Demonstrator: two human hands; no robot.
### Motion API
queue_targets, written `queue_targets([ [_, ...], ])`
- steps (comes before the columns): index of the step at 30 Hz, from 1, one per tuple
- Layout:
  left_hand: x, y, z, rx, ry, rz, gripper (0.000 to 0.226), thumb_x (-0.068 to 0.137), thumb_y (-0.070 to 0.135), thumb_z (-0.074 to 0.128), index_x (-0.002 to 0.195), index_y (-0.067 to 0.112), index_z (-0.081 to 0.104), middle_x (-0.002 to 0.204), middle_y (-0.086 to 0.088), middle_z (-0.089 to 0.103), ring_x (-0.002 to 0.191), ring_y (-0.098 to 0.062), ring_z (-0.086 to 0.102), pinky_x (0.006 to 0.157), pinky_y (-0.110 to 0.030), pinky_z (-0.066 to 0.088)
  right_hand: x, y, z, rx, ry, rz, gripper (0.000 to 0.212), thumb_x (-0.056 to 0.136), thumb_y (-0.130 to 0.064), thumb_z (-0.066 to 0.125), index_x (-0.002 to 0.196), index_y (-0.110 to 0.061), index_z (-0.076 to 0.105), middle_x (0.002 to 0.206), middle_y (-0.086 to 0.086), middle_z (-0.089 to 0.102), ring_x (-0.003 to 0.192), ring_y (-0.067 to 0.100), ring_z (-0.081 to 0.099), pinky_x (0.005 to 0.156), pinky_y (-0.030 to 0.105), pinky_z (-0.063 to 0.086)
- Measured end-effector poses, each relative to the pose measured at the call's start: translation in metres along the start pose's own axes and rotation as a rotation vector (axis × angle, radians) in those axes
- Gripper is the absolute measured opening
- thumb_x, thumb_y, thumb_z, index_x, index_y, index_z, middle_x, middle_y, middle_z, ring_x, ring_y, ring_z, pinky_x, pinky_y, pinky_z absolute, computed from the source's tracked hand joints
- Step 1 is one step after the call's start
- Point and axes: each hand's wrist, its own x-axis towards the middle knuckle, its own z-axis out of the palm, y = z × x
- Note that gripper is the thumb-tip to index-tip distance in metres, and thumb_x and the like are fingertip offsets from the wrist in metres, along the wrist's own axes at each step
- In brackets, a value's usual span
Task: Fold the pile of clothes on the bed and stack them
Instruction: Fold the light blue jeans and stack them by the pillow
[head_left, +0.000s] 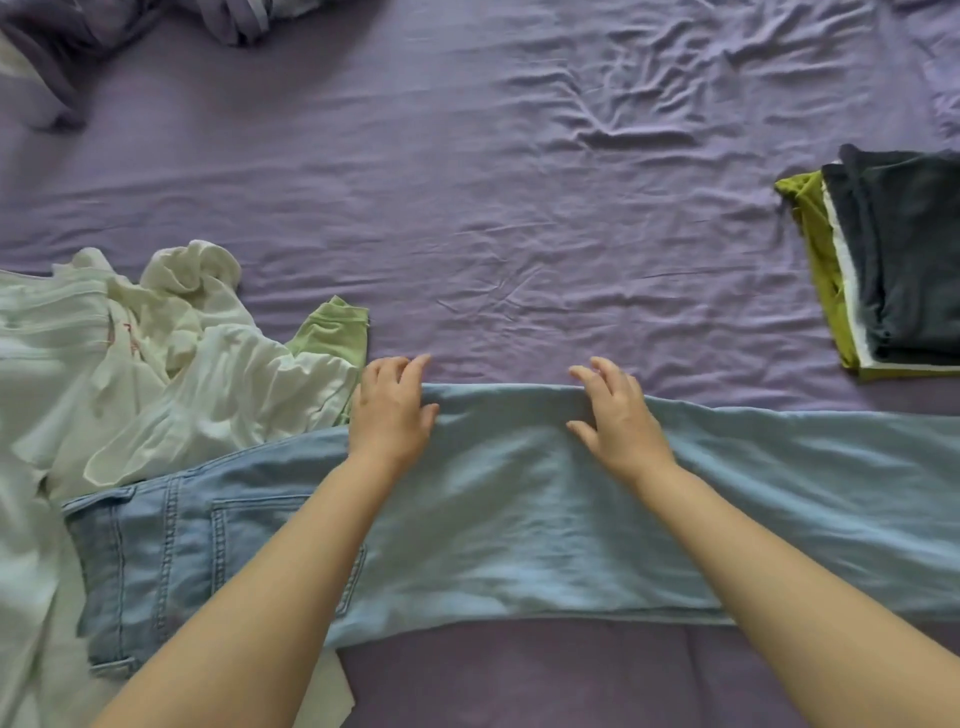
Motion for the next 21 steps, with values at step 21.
queue_targets([
  [21, -0.166, 0.06, 0.092, -0.045, -0.28, 0.316, 0.031, 0.089, 0.034, 0.057, 0.119, 0.027, 0.056, 0.114, 0.008, 0.053, 0.106, -0.018, 0.045, 0.085, -0.027, 0.037, -0.168, 0.046, 0.029, -0.078, -0.113, -0.188, 0.011, 0.078, -0.025, 0.077, 0.087, -0.021, 0.074, 0.085, -0.006, 0.067, 0.089, 0.025, 0.059, 0.076, 0.036, 0.043],
])
